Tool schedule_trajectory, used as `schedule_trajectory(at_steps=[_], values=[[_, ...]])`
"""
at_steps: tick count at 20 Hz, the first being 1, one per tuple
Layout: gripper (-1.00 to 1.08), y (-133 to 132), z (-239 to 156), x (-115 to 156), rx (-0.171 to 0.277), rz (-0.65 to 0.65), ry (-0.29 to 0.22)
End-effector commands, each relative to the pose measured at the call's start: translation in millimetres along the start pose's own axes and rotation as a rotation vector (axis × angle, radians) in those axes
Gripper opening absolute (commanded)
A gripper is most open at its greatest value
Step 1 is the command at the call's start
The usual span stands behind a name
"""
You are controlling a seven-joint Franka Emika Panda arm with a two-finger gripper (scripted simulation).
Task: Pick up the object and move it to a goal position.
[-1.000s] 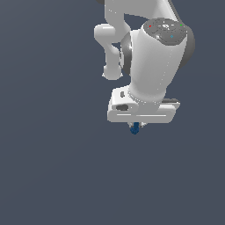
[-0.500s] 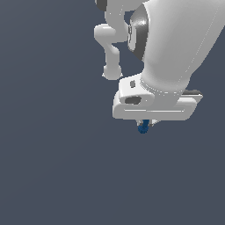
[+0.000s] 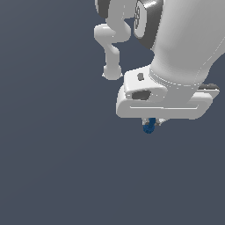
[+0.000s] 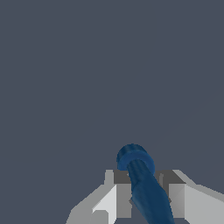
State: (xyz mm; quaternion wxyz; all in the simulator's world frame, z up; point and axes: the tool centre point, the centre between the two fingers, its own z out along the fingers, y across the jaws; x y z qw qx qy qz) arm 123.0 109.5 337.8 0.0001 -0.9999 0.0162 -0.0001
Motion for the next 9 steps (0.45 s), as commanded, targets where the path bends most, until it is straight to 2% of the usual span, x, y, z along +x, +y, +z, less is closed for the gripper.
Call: schedule_trajectory(at_steps=[1,9], values=[[-1.00,-1.2,-3.7,2.0,0.000,0.000,0.000],[-1.00,-2.6,-7.6,4.4,0.000,0.000,0.000]])
